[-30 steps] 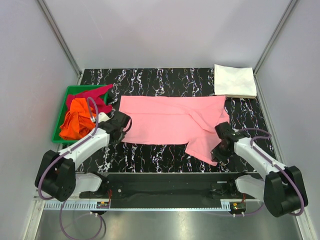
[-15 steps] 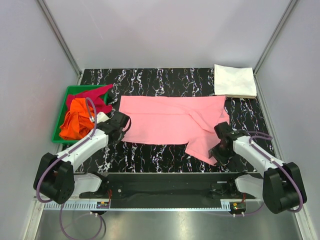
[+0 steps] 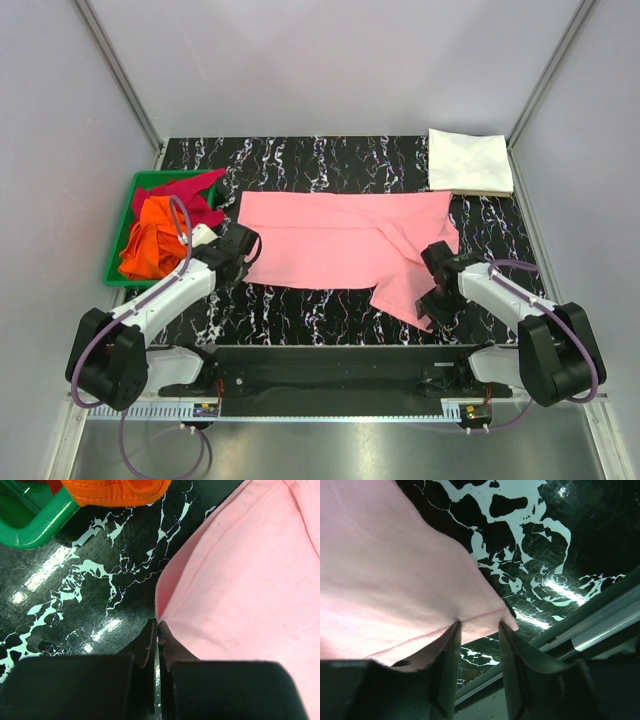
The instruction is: Fold and stack the t-shirts
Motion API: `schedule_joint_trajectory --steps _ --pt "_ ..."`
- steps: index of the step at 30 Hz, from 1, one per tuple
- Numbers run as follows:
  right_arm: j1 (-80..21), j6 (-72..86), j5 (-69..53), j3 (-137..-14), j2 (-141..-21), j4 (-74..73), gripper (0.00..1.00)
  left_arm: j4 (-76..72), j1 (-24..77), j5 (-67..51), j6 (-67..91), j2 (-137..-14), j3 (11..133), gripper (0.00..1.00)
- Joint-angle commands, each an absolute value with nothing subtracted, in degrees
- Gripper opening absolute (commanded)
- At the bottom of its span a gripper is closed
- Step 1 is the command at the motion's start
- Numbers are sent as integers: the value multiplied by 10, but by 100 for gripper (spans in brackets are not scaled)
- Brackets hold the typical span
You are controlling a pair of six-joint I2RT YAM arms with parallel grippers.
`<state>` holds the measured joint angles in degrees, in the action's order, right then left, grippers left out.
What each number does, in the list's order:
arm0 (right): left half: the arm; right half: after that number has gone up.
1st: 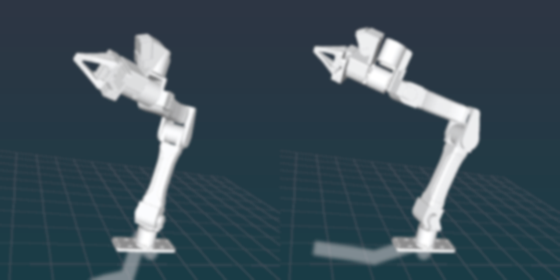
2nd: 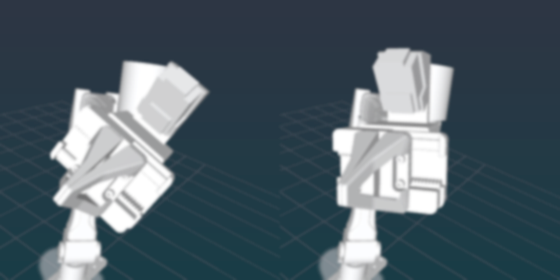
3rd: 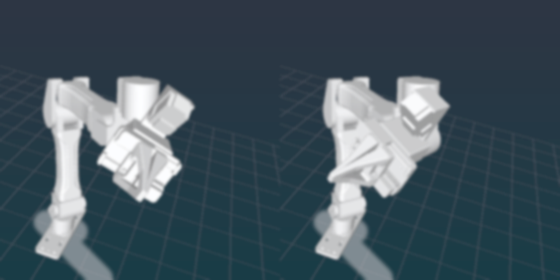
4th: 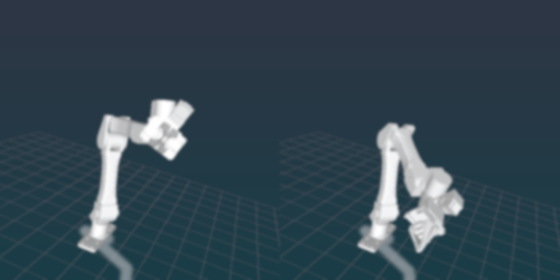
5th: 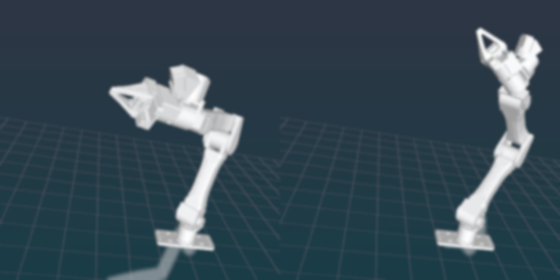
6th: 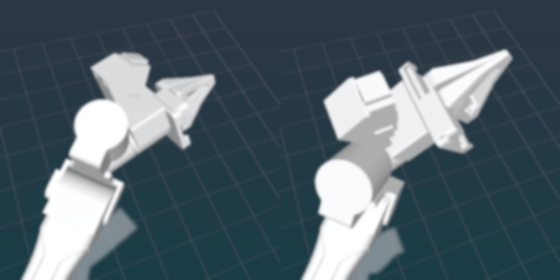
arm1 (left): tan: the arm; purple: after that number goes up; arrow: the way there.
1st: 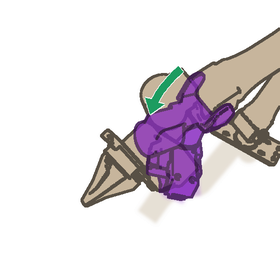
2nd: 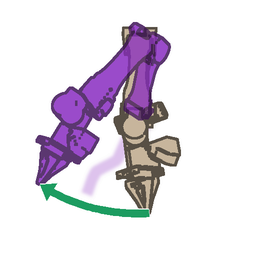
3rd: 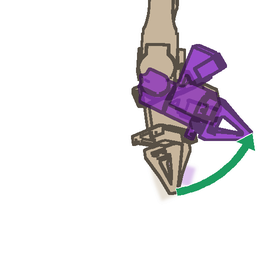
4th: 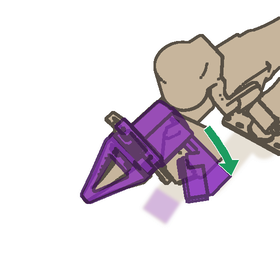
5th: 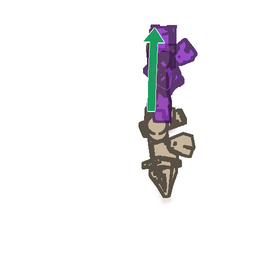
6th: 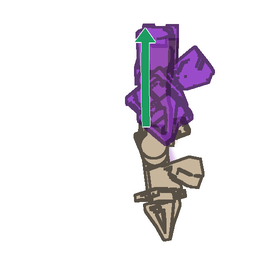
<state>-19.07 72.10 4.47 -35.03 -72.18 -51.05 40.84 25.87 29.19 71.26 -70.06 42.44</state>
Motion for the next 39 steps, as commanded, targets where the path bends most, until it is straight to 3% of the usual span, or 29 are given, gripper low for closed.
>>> schedule_joint_trajectory --steps 1,5,6,10,20,27,39 --pt "-202 738 77 -371 -731 -530 41 405 261 307 728 -687 443 0" --pt "-216 730 81 -377 -741 -530 28 404 262 301 735 -687 442 0" --pt "-218 729 82 -376 -741 -530 18 405 262 301 736 -687 442 0" --pt "-221 736 86 -376 -738 -532 0 404 265 301 730 -685 446 0" --pt "-223 748 85 -374 -715 -515 0 405 277 303 725 -674 446 0" --pt "-222 699 198 -441 -638 -565 0 405 276 316 720 -668 450 0" --pt "-222 511 282 -545 -711 -525 0 423 272 351 735 -734 511 0"
